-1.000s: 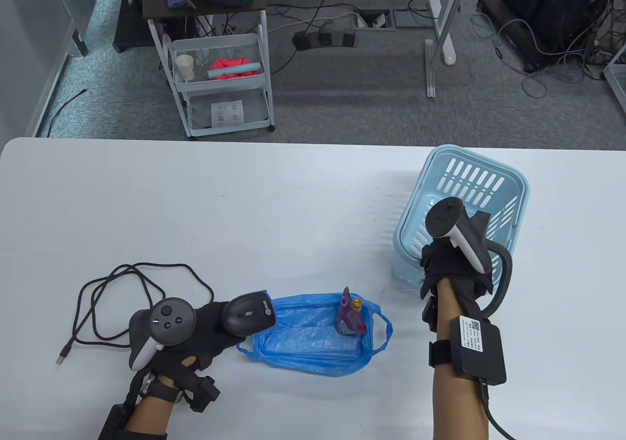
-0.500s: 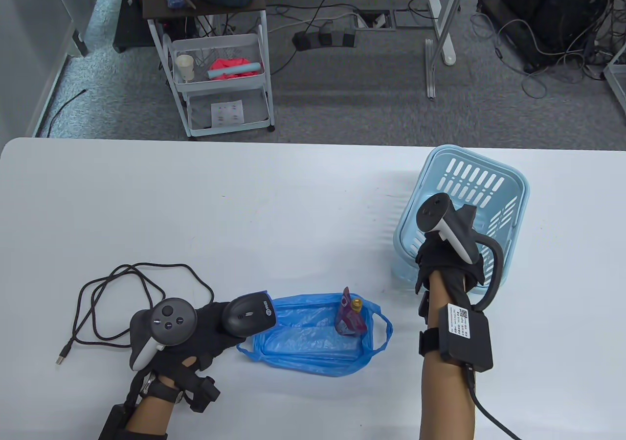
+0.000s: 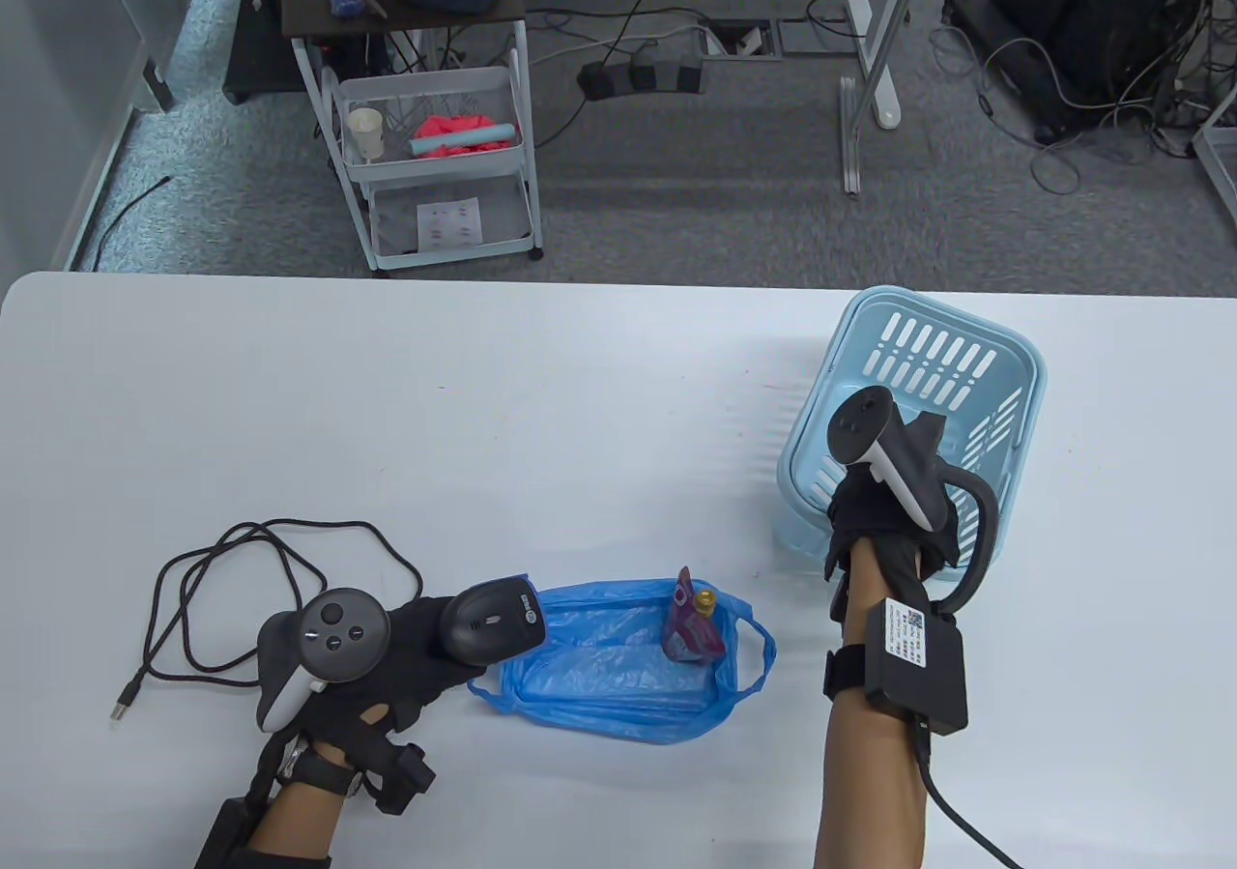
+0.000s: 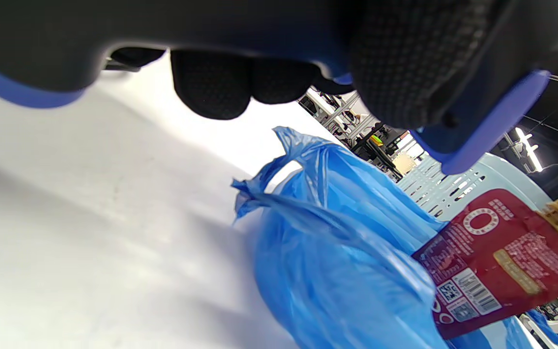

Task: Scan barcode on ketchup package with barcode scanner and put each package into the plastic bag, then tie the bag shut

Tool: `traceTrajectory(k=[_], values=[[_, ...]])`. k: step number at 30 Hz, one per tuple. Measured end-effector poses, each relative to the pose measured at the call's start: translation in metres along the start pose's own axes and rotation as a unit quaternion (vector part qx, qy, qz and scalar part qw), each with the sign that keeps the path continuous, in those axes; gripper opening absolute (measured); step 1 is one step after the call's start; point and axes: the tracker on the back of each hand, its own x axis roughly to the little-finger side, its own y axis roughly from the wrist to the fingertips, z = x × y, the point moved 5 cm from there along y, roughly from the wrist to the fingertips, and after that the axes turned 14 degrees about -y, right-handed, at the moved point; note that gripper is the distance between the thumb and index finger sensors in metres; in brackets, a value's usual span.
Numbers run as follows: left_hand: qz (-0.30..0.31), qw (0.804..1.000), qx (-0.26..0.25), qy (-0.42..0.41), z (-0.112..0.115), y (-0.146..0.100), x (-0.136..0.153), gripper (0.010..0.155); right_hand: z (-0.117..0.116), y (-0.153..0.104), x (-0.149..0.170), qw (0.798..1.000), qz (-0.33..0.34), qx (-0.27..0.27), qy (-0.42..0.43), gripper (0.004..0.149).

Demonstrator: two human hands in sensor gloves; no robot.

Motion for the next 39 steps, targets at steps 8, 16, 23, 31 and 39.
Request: traceTrajectory(k=[8, 16, 23, 31, 39], values=[[-0.001, 1.000, 0.002, 0.003, 0.001, 0.000, 0.000, 0.050, 0.017, -0.010, -0.002, 0.999, 0.009, 0.035, 0.012, 0.045], [0.002, 1.000, 0.003, 0.004, 0.002, 0.001, 0.000, 0.050, 0.049, -0.033, 0.004, 0.994, 0.013, 0.103, 0.030, 0.044], [0.004, 1.000, 0.004, 0.002, 0.003, 0.001, -0.001, 0.050, 0.077, -0.057, 0.014, 0.986, 0.010, 0.161, 0.046, 0.044], [0.005, 1.000, 0.002, -0.001, 0.003, 0.001, -0.001, 0.050, 0.106, -0.086, 0.026, 0.972, 0.019, 0.226, 0.063, 0.043], [0.003, 1.000, 0.002, -0.003, 0.002, 0.001, 0.000, 0.052, 0.128, -0.113, 0.032, 0.961, 0.037, 0.264, 0.073, 0.043]])
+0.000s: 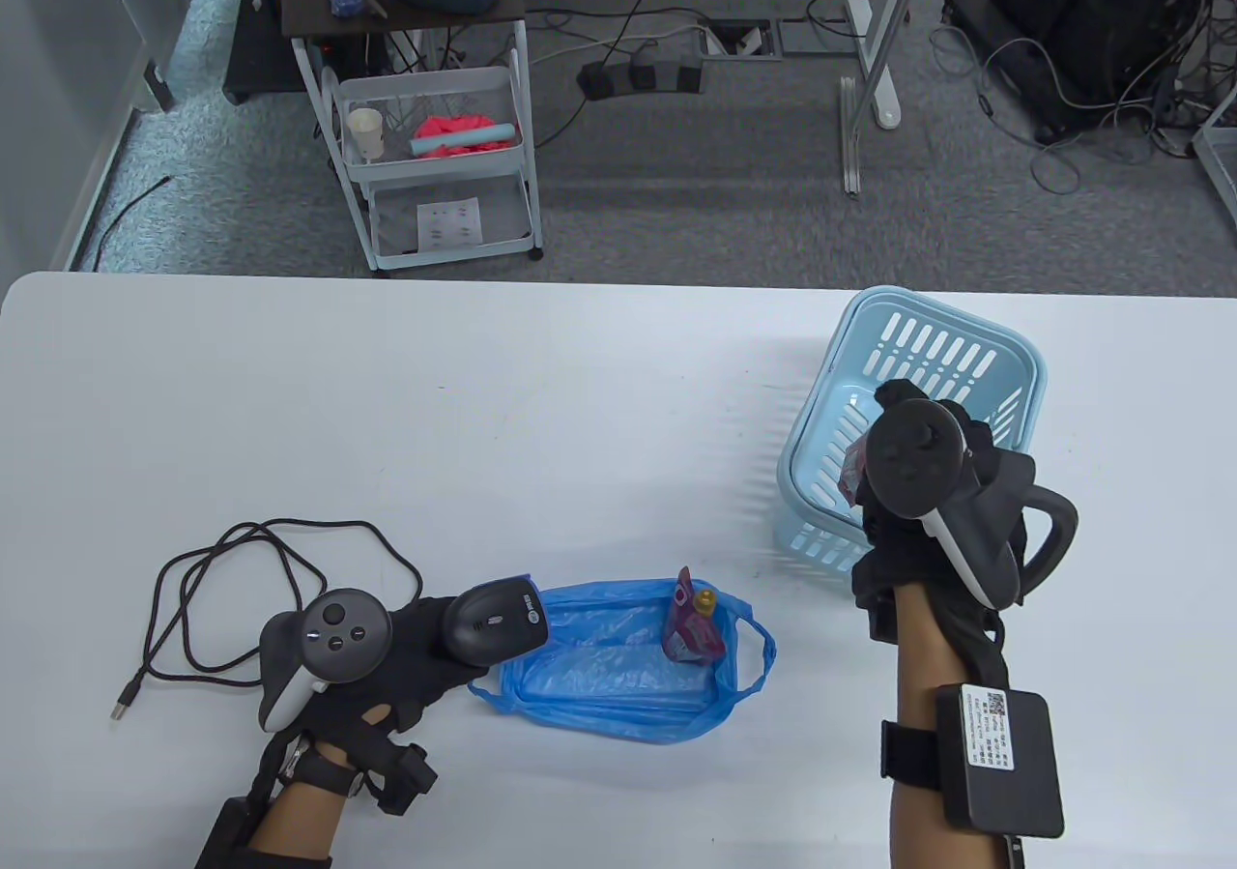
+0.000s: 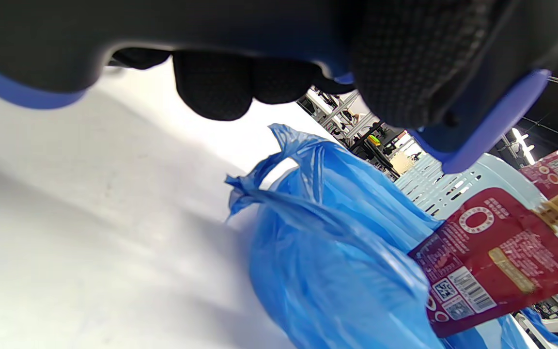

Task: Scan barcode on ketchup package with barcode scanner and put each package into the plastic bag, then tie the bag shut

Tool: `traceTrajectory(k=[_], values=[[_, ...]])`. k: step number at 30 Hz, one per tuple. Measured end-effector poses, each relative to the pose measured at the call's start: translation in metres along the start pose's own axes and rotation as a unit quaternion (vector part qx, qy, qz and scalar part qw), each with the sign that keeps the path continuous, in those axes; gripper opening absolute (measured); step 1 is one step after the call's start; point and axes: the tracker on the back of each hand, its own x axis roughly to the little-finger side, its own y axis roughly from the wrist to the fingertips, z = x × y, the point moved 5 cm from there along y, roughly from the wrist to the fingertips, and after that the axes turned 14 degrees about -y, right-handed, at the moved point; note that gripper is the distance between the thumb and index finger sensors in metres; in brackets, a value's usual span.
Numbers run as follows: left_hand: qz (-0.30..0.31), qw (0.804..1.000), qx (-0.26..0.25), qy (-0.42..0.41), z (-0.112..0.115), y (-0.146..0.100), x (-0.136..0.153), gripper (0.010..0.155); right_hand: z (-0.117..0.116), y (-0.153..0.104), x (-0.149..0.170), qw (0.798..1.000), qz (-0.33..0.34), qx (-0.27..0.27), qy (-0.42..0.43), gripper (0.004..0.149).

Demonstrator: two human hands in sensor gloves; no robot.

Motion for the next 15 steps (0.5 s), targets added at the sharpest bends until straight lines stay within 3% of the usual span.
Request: traceTrajectory(k=[8, 15], values=[[-0.003, 1.000, -0.004, -0.006, -0.002, 0.000, 0.001, 0.052, 0.023, -0.013, -0.019, 0.999, 0.040, 0.028, 0.014, 0.043], [-0.003, 1.000, -0.004, -0.003, -0.003, 0.000, 0.001, 0.052, 0.030, -0.029, -0.058, 0.993, 0.110, 0.033, 0.020, 0.043]])
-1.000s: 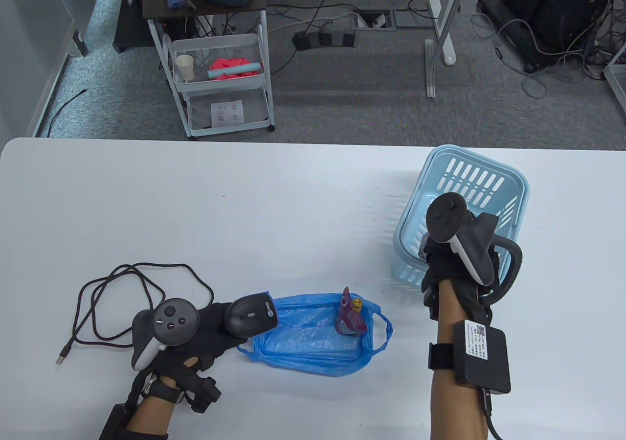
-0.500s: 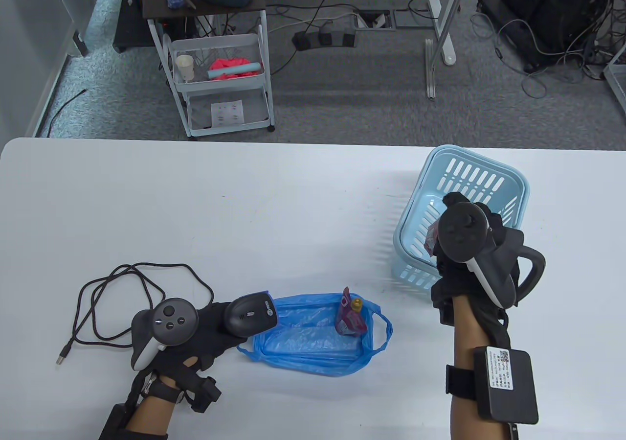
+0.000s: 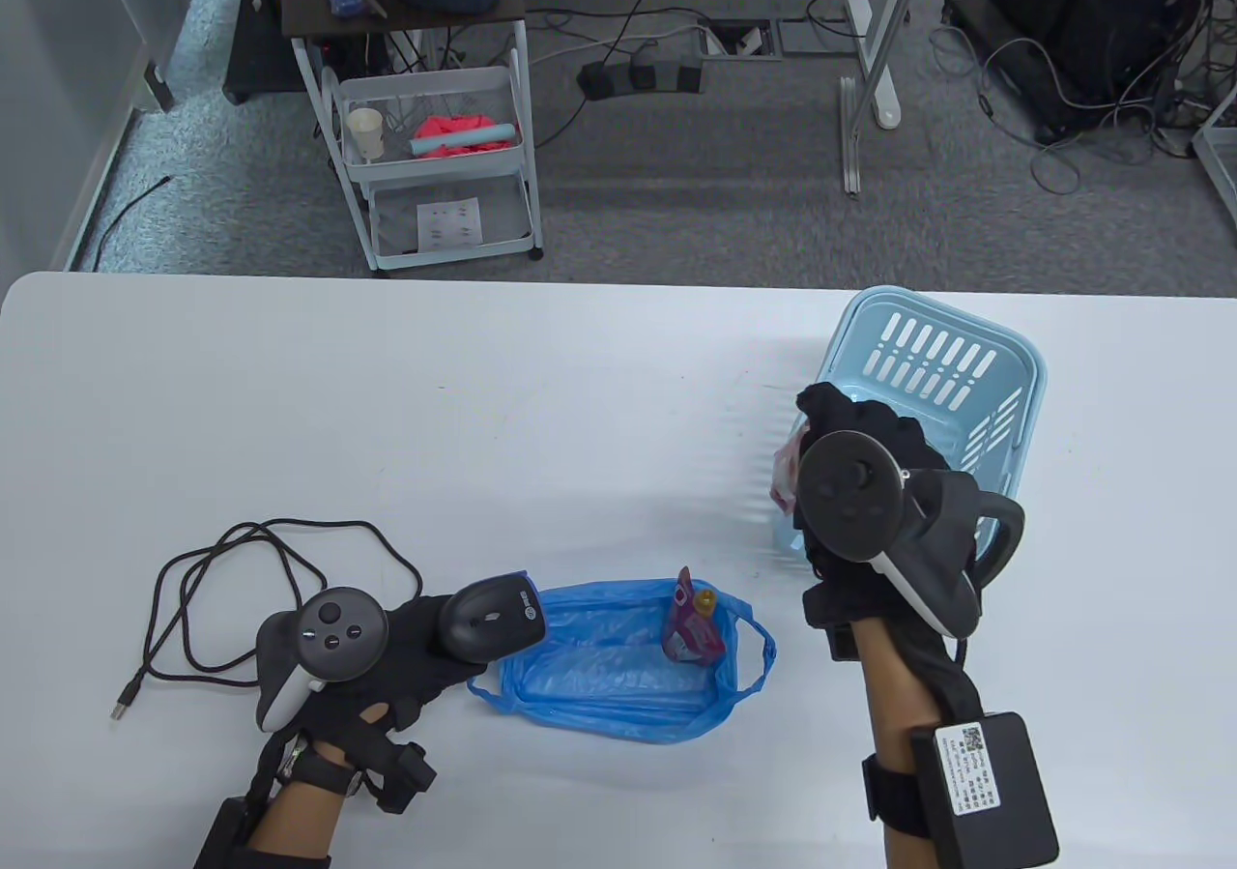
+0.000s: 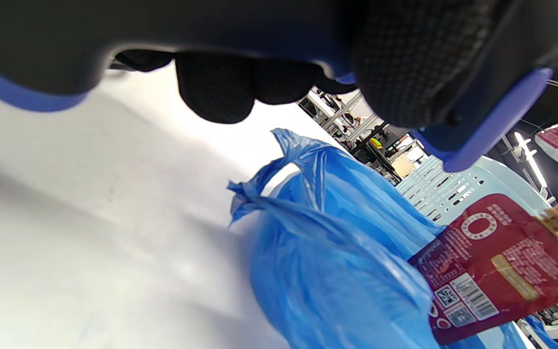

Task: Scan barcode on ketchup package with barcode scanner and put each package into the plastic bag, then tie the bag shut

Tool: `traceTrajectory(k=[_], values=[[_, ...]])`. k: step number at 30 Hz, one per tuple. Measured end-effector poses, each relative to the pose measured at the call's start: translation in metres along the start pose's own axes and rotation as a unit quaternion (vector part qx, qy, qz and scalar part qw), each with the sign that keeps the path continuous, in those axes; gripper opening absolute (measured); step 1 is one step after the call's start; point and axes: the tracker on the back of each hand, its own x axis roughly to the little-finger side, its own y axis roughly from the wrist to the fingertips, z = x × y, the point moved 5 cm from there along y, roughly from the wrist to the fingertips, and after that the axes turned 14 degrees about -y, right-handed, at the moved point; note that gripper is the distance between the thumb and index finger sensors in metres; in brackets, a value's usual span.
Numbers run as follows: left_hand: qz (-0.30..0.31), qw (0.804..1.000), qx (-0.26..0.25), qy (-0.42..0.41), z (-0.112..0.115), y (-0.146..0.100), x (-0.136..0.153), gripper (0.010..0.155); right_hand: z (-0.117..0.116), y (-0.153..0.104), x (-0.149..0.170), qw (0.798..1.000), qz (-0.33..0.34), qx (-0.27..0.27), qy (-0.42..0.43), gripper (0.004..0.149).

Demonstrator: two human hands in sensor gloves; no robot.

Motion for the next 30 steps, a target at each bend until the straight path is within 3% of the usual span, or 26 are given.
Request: traceTrajectory(k=[10, 30], values=[[0.002, 1.000, 0.000, -0.005, -0.001, 0.000, 0.000, 0.052, -0.008, -0.019, -0.058, 0.996, 0.093, -0.006, 0.001, 0.043], [0.022, 1.000, 0.002, -0.012, -0.001, -0.002, -0.007, 0.051, -0.066, -0.058, -0.130, 0.978, 0.190, -0.089, 0.006, 0.042]])
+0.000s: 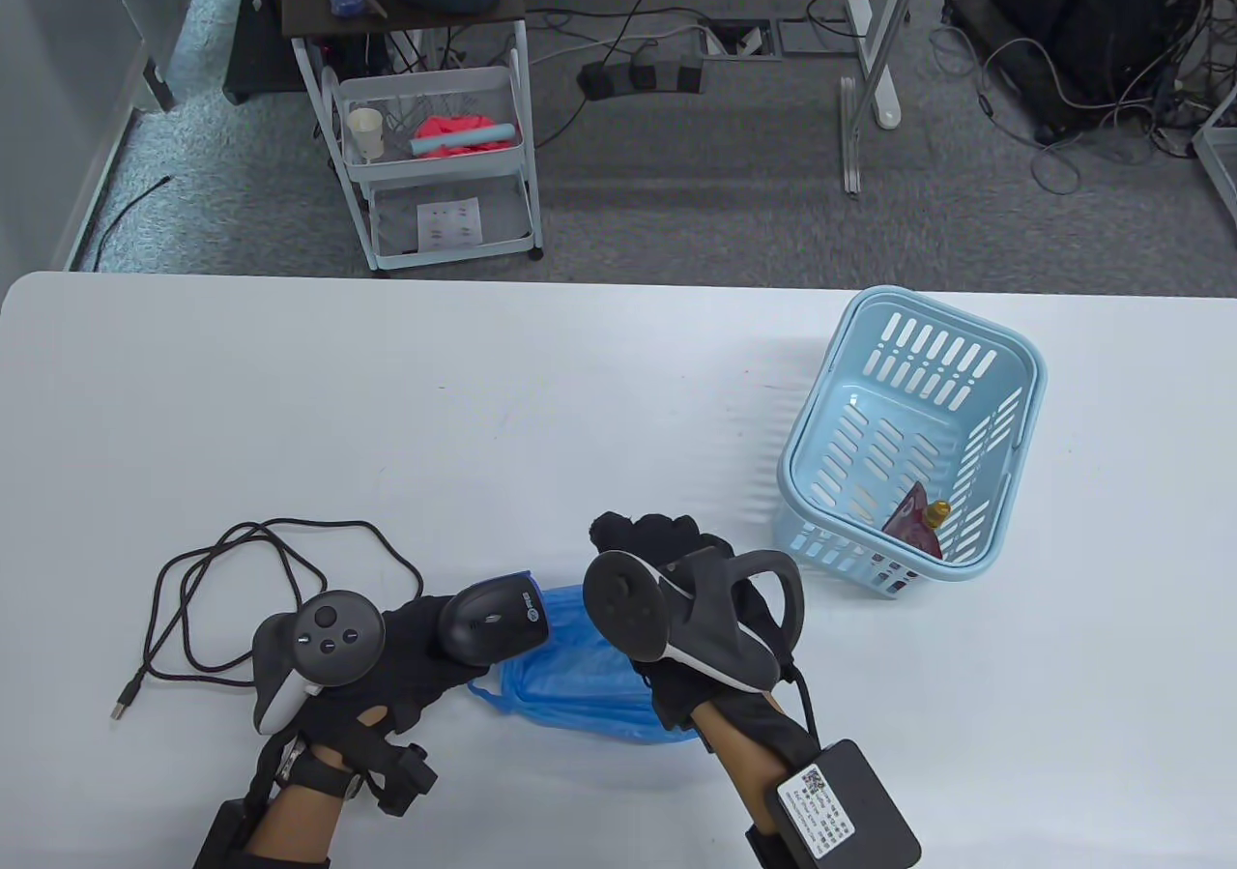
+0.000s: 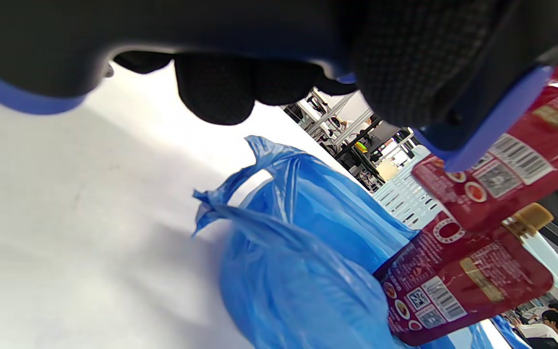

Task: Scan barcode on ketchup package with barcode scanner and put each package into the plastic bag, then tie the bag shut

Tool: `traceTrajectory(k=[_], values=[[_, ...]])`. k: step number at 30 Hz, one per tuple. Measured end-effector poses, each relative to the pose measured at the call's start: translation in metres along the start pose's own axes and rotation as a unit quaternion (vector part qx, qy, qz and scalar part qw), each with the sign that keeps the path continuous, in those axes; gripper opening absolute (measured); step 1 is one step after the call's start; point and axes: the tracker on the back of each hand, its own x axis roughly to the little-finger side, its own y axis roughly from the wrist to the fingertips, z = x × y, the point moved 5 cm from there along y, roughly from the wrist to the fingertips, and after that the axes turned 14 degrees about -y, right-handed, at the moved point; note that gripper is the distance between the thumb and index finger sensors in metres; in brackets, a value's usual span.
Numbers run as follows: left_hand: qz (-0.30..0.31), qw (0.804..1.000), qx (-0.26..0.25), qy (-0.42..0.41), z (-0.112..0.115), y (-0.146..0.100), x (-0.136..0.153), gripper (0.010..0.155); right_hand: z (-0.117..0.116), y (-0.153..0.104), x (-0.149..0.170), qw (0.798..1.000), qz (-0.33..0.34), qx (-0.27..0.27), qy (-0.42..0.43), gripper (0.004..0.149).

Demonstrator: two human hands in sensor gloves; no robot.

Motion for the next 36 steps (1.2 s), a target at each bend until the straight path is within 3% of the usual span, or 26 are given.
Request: traceTrajectory(k=[15, 36], values=[[0.025, 0.999, 0.025, 0.009, 0.009, -0.001, -0.010, 0.048, -0.017, 0.005, -0.028, 1.000, 0.024, -0.016, 0.001, 0.043], [0.024, 0.999, 0.037, 0.020, 0.014, 0.000, -0.012, 0.048, -0.017, 0.004, -0.030, 1.000, 0.024, -0.017, -0.003, 0.043]])
